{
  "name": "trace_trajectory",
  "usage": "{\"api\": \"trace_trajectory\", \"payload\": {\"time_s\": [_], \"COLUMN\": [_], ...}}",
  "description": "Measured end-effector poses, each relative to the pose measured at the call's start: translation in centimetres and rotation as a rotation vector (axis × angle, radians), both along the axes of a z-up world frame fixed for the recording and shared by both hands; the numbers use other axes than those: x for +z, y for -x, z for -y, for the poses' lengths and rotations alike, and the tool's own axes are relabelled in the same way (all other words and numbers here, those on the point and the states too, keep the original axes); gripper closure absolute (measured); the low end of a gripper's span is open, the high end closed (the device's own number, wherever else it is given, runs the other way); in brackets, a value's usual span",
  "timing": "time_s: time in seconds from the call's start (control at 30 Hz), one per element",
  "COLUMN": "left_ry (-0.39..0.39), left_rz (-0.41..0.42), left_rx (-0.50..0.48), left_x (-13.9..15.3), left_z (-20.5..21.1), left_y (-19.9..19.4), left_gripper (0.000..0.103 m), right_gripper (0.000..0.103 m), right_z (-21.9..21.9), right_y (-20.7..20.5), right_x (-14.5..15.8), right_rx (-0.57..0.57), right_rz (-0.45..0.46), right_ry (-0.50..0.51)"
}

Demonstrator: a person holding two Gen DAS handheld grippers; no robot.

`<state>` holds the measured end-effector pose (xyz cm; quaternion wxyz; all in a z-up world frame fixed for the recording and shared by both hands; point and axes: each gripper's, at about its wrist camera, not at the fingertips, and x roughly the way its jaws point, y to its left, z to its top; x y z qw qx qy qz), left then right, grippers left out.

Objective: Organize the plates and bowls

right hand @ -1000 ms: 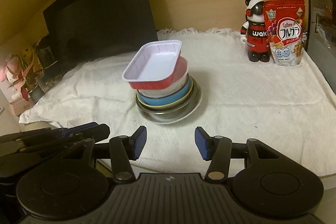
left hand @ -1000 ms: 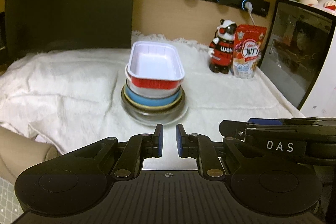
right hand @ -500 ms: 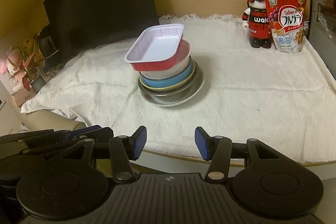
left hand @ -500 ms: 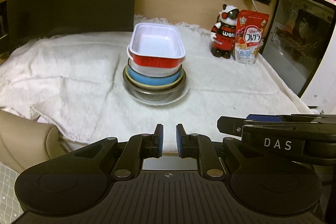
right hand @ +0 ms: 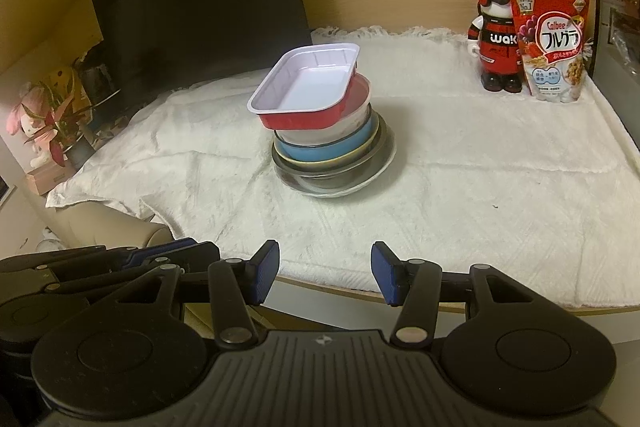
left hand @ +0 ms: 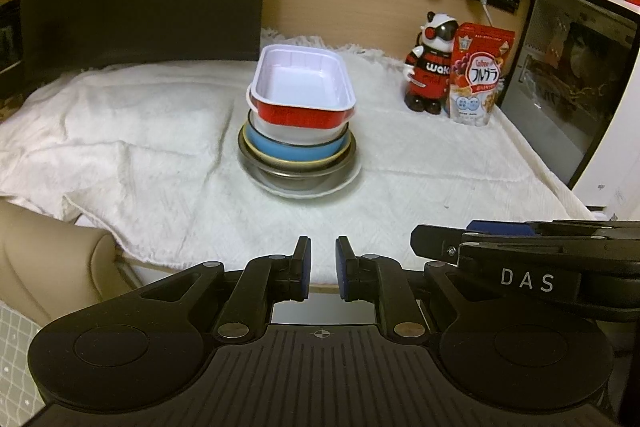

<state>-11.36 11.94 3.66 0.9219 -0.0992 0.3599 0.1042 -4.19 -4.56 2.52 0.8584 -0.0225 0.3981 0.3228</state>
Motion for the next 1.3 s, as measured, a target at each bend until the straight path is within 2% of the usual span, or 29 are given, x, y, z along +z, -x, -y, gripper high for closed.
{"api": "trace_trajectory", "payload": {"time_s": [1.3], "left_ry": [0.015], "left_rz": [-0.009], "left_rx": [0.001], "left_x": [-0.24], "left_z": [-0.65], "left_y": [-0.87], "left_gripper": [0.087], "right_gripper": [0.052], "right_z": [-0.51], "right_y": [-0.29], "right_x": [-0.29], "right_rx": [-0.017], "right_rz": [-0.008], "right_ry": [0.006]}}
